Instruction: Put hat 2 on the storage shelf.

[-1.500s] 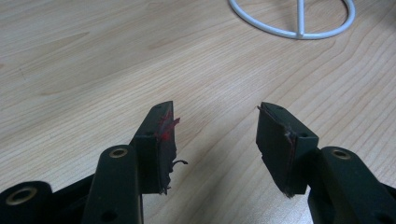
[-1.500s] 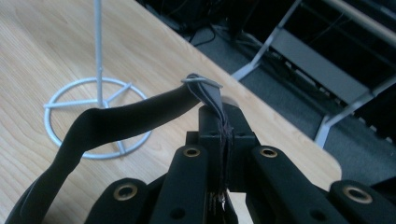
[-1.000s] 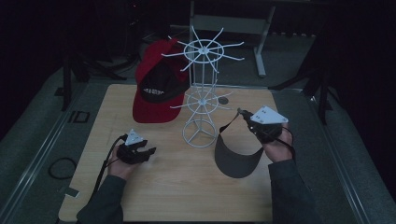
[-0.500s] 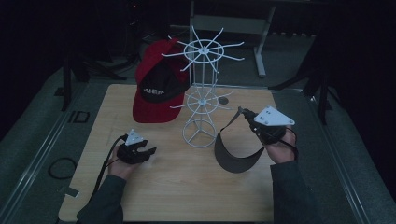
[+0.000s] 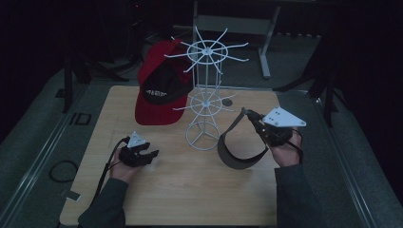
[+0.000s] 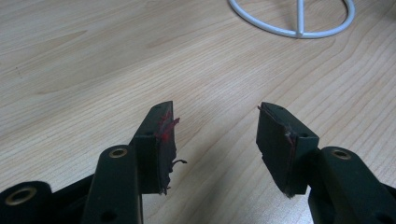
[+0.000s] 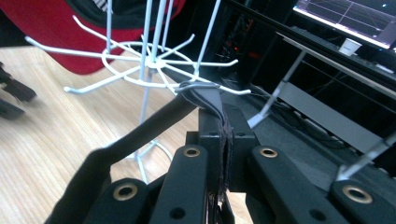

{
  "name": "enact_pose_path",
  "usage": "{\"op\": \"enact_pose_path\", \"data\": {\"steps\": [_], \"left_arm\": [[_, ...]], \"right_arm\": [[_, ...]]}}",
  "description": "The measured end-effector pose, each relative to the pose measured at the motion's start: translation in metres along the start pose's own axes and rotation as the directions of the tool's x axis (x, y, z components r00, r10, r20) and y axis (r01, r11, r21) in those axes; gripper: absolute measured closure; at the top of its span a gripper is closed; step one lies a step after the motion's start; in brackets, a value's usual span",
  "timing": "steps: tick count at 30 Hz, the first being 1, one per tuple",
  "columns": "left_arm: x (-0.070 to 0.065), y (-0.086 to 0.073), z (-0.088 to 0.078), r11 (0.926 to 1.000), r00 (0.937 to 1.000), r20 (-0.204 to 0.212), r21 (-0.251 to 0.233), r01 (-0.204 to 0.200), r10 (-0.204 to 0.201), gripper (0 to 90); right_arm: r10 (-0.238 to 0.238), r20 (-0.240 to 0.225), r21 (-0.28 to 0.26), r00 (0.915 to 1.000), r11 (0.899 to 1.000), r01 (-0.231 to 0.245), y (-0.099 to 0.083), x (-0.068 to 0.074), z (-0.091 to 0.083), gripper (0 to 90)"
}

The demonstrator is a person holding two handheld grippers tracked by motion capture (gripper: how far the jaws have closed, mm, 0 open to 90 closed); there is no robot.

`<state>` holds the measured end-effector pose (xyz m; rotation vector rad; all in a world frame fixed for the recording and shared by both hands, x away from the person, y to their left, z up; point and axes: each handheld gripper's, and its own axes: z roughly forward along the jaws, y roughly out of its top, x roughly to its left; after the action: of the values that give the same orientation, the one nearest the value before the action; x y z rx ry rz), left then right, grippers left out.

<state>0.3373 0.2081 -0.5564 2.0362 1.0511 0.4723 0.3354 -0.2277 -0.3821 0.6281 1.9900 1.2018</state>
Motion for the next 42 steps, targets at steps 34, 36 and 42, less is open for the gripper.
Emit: {"op": "enact_pose_path", "data": {"steps": [34, 36, 42], "left_arm": [[0.0, 0.0, 0.0, 1.0, 1.0, -0.003, -0.003, 0.003, -0.003, 47.5], [0.0, 0.0, 0.0, 1.0, 1.0, -0.003, -0.003, 0.003, -0.003, 47.4], [0.0, 0.0, 0.0, 1.0, 1.0, -0.002, -0.003, 0.003, -0.003, 47.4]], "right_arm": [[0.14, -0.091, -0.13, 0.986, 0.98, -0.151, 0.021, -0.009, -0.006, 88.1], [0.142, -0.091, -0.132, 0.9856, 0.979, -0.153, 0.023, -0.01, -0.006, 88.1], [0.154, -0.095, -0.145, 0.9834, 0.975, -0.167, 0.029, -0.013, -0.004, 88.1]]}}
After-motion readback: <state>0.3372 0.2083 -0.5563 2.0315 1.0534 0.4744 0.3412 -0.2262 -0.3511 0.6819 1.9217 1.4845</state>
